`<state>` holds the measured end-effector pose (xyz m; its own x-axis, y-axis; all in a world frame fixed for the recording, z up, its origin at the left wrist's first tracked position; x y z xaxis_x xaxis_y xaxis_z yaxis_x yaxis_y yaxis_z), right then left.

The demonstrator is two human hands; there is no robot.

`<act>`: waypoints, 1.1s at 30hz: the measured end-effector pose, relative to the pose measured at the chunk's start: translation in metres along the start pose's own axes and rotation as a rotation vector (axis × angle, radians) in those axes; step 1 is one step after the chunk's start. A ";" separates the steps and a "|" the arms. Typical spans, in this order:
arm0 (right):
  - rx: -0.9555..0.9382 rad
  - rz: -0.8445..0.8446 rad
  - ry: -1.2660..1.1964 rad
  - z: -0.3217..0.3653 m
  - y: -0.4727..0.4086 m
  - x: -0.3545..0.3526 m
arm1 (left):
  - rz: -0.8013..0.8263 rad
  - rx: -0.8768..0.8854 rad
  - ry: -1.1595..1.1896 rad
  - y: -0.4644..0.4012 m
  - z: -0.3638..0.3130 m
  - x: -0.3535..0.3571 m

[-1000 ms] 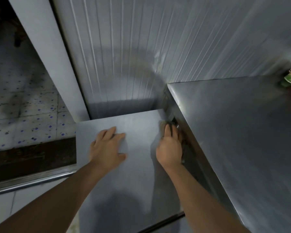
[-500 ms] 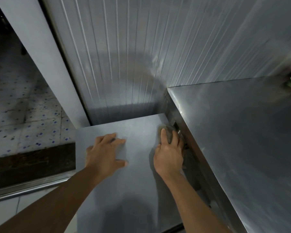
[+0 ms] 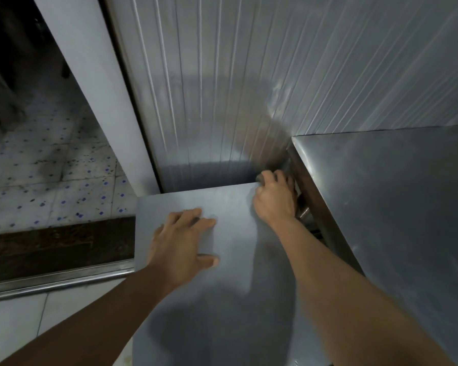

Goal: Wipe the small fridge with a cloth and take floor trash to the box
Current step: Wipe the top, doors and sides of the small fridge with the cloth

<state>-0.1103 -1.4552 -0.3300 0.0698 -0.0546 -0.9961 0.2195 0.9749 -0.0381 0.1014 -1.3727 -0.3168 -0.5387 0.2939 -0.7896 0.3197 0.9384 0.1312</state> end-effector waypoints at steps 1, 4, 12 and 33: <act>-0.019 -0.001 -0.008 -0.001 0.001 0.000 | 0.015 0.004 0.005 0.003 0.002 -0.001; -0.053 -0.009 0.019 -0.003 0.000 -0.001 | -0.019 -0.065 0.026 0.018 0.018 -0.010; -0.375 -0.078 0.082 0.107 0.049 0.004 | -0.050 -0.172 0.126 0.036 0.035 -0.029; -0.530 -0.026 0.015 0.132 0.056 0.003 | -0.101 -0.199 0.224 0.071 0.041 -0.029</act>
<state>0.0305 -1.4295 -0.3246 0.0561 -0.0811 -0.9951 -0.3011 0.9489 -0.0943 0.1721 -1.3223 -0.3089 -0.7255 0.2093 -0.6556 0.1088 0.9755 0.1910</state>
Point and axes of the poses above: each hand's wrist, its own y-axis away from the middle knuckle, its own x-axis out of the palm, z = x × y, the point moved 1 cm from there along -y, towards the middle knuckle, and after that the axes turned 15 degrees about y, right-handed, at the moved point
